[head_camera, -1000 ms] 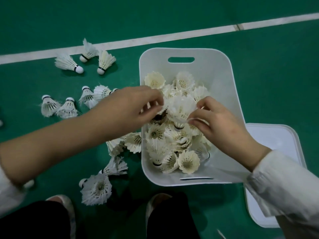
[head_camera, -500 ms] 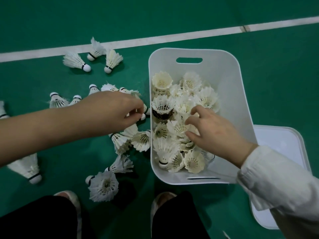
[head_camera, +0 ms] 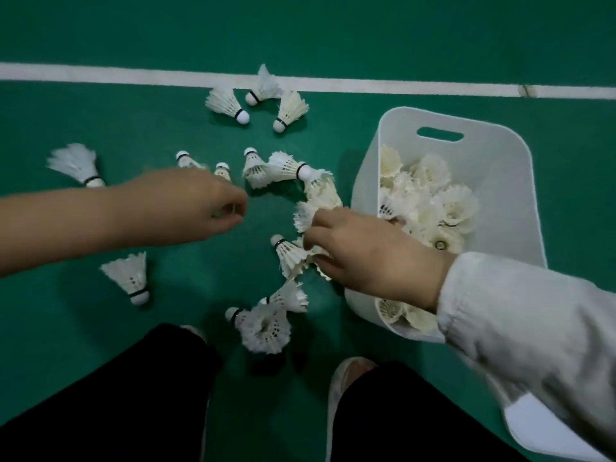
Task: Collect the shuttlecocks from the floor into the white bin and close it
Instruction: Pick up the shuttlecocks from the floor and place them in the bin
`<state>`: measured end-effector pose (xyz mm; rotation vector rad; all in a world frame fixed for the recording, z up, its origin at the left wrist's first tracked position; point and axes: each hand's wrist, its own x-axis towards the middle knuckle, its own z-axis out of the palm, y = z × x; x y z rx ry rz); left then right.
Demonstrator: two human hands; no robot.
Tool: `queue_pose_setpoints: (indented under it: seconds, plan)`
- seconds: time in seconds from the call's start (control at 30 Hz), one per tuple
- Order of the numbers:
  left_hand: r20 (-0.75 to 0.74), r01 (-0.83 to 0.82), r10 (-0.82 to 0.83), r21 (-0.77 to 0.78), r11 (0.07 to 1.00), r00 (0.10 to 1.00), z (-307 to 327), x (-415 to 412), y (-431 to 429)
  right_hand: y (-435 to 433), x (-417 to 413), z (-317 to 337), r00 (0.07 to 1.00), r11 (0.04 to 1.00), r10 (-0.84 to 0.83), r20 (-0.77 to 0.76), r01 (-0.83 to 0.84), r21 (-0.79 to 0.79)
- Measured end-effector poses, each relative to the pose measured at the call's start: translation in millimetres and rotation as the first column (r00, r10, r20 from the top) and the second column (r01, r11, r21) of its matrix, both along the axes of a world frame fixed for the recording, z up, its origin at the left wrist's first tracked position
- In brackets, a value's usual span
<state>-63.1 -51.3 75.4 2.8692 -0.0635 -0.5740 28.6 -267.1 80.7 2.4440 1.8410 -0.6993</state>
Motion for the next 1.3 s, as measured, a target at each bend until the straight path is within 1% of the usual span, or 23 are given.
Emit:
queue_pose_setpoints:
  seconds: [0.07, 0.17, 0.23, 0.37, 0.4, 0.47, 0.57, 0.63, 0.73, 0.8, 0.87, 0.93, 1.0, 1.03, 1.1, 1.13, 1.2, 1.3]
  plan:
    - [0.025, -0.127, 0.128, -0.023, 0.992, 0.991, -20.9, -27.1, 19.3, 16.0, -27.8, -26.3, 0.999, 0.995, -0.009, -0.045, 0.005, -0.1]
    - [0.018, -0.319, 0.32, -0.04, 0.947, 0.947, -56.5, -67.5, 44.3, 32.3, -67.4, -63.7, 0.996, 0.949, -0.032, -0.078, 0.006, -0.316]
    - [0.018, -0.407, 0.408, -0.06, 0.912, 0.913, -78.3, -91.4, 59.2, 42.4, -84.6, -81.5, 0.996, 0.932, -0.04, -0.085, 0.006, -0.363]
    - [0.121, -0.546, 0.545, -0.032, 0.837, 0.83, -112.5, -126.9, 76.4, 59.9, -94.3, -105.8, 0.995, 0.933, -0.058, -0.077, 0.027, -0.358]
    - [0.125, -0.579, 0.576, -0.017, 0.815, 0.808, -120.2, -132.1, 78.7, 62.2, -94.1, -112.1, 0.996, 0.935, -0.059, -0.07, 0.031, -0.353]
    - [0.074, -0.638, 0.637, -0.008, 0.77, 0.767, -135.1, -139.2, 81.0, 65.8, -92.1, -123.3, 0.996, 0.939, -0.057, -0.068, 0.03, -0.342]
    - [-0.055, -0.699, 0.697, -0.09, 0.71, 0.715, -151.8, -146.0, 78.3, 71.1, -84.8, -127.0, 0.988, 0.948, -0.084, -0.132, 0.039, -0.316]
    - [-0.092, -0.702, 0.697, -0.151, 0.696, 0.711, -156.4, -148.9, 74.8, 76.9, -77.1, -117.8, 0.97, 0.957, -0.143, -0.196, 0.085, -0.279]
    - [-0.082, -0.684, 0.683, -0.186, 0.705, 0.726, -154.8, -150.9, 73.6, 87.8, -66.2, -98.3, 0.921, 0.964, -0.259, -0.291, 0.226, -0.142]
    - [-0.038, -0.673, 0.683, -0.217, 0.707, 0.73, -150.1, -149.9, 75.5, 97.2, -57.0, -91.6, 0.915, 0.962, -0.267, -0.304, 0.271, -0.029]
    - [0.05, -0.652, 0.681, -0.247, 0.717, 0.73, -146.4, -146.0, 80.8, 110.0, -46.8, -92.6, 0.904, 0.947, -0.301, -0.303, 0.321, 0.018]
    - [0.125, -0.642, 0.691, -0.282, 0.713, 0.712, -143.0, -139.2, 89.9, 125.1, -39.7, -99.2, 0.855, 0.903, -0.4, -0.33, 0.429, 0.015]
    - [0.177, -0.645, 0.704, -0.294, 0.705, 0.688, -140.8, -129.1, 104.1, 140.8, -37.6, -108.5, 0.767, 0.837, -0.519, -0.378, 0.546, -0.039]
    - [0.191, -0.663, 0.716, -0.276, 0.696, 0.671, -138.8, -123.7, 112.3, 146.6, -38.5, -112.6, 0.714, 0.802, -0.57, -0.406, 0.592, -0.085]
    - [0.216, -0.736, 0.77, -0.228, 0.638, 0.6, -133.9, -112.3, 134.2, 157.1, -41.0, -120.1, 0.636, 0.762, -0.618, -0.462, 0.628, -0.155]
    - [0.228, -0.774, 0.799, -0.206, 0.598, 0.556, -132.2, -106.1, 147.1, 161.1, -42.7, -122.1, 0.628, 0.767, -0.611, -0.481, 0.621, -0.164]
    - [0.238, -0.838, 0.844, -0.158, 0.522, 0.48, -132.1, -96.3, 172.5, 168.0, -48.0, -122.1, 0.669, 0.81, -0.562, -0.486, 0.565, -0.159]
    - [0.171, -0.902, 0.904, -0.12, 0.414, 0.392, -142.9, -85.5, 205.6, 173.9, -50.5, -119.0, 0.762, 0.871, -0.484, -0.43, 0.468, -0.153]
